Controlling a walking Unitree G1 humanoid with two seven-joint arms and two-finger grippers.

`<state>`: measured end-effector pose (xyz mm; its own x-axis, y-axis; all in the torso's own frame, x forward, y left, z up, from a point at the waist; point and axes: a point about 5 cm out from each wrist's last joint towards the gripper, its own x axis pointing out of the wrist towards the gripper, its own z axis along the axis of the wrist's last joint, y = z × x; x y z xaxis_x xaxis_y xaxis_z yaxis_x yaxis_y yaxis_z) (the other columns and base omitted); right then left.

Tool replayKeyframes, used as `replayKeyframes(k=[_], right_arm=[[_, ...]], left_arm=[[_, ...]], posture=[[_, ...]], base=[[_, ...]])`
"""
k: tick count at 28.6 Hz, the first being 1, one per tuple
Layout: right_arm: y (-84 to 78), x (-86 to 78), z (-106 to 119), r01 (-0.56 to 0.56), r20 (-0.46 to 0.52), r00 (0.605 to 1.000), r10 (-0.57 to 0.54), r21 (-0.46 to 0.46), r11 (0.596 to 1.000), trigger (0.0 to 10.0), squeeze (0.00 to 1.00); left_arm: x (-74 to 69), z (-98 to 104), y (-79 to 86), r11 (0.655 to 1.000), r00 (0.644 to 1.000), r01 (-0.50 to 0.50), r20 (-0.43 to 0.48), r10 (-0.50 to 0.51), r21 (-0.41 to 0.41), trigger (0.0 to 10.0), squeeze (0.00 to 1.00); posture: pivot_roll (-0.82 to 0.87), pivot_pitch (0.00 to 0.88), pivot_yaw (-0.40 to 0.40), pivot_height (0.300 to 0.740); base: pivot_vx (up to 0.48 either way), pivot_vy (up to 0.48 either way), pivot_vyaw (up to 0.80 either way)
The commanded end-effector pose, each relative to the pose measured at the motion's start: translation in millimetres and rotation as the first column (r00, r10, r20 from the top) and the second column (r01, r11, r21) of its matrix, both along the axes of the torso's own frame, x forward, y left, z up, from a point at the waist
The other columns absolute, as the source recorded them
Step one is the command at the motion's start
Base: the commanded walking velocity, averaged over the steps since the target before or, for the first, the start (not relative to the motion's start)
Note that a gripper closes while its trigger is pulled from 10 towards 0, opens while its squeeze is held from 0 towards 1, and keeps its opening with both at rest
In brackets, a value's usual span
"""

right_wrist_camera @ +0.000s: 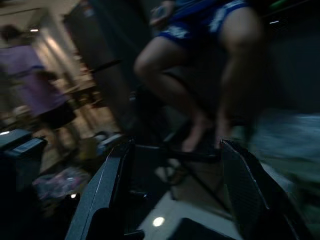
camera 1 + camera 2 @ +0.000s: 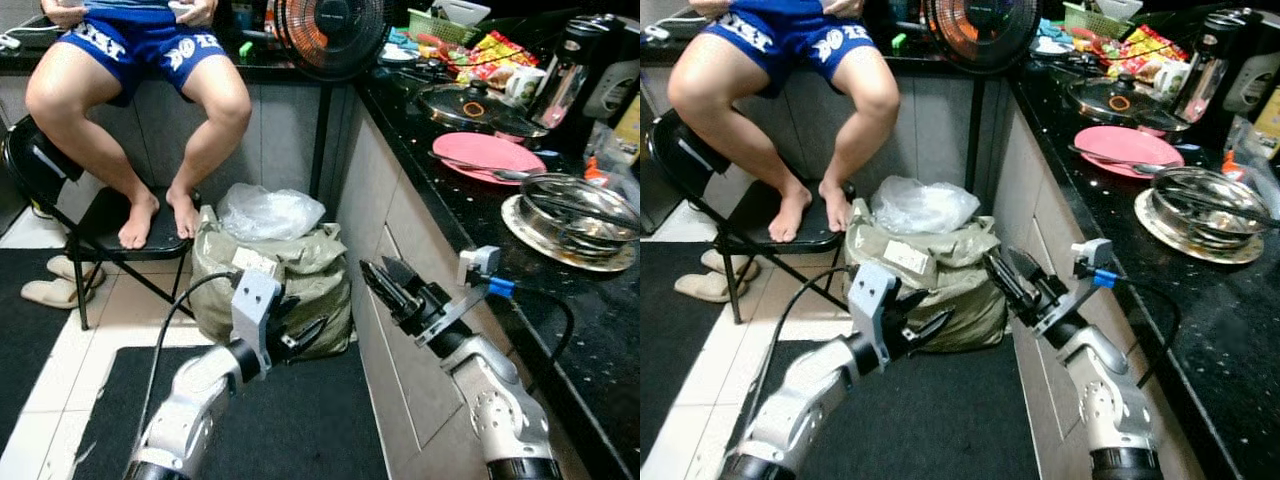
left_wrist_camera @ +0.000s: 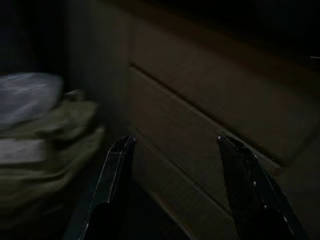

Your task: Kitchen organization

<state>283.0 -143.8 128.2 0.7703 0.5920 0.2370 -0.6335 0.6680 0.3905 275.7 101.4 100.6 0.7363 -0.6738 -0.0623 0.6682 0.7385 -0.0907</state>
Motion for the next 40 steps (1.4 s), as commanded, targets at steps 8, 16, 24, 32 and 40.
replayKeyframes(k=[8,16,24,32,40], right_arm=[[-5.4,2.7,0.4,0.031,-0.015,0.999,-0.031,-0.002,1.000,10.0,0.00],[-6.3,3.1,0.4,0.039,-0.019,0.999,-0.039,-0.006,0.999,10.0,0.00],[-6.7,5.7,-1.4,0.055,-0.040,0.998,-0.056,-0.024,0.998,10.0,0.00],[-6.7,6.1,-2.0,0.059,-0.050,0.997,-0.060,-0.022,0.998,10.0,0.00],[-5.6,7.0,-4.0,0.053,-0.067,0.996,-0.055,-0.033,0.998,10.0,0.00]], left_arm=[[-1.2,-3.3,-1.7,1.000,1.000,0.006,-0.008,-0.006,0.010,10.0,0.00],[-1.1,-2.7,-2.1,1.000,1.000,0.006,-0.005,-0.006,0.007,10.0,0.00],[-1.7,-2.8,-2.5,1.000,1.000,0.007,-0.004,-0.007,0.005,10.0,0.00],[-2.0,-2.7,-2.2,1.000,1.000,0.008,-0.003,-0.008,0.005,10.0,0.00],[-2.3,-2.7,-2.2,1.000,1.000,0.009,-0.002,-0.009,0.005,10.0,0.00]], posture=[[0.12,0.000,-0.104,0.740],[0.12,0.000,-0.106,0.740],[0.12,0.000,-0.108,0.740],[0.12,0.001,-0.109,0.740],[0.12,0.000,-0.108,0.740]], base=[[0.285,0.000,0.00],[0.285,0.000,0.00],[0.285,0.000,0.00],[0.287,0.000,0.00],[0.290,0.000,0.00]])
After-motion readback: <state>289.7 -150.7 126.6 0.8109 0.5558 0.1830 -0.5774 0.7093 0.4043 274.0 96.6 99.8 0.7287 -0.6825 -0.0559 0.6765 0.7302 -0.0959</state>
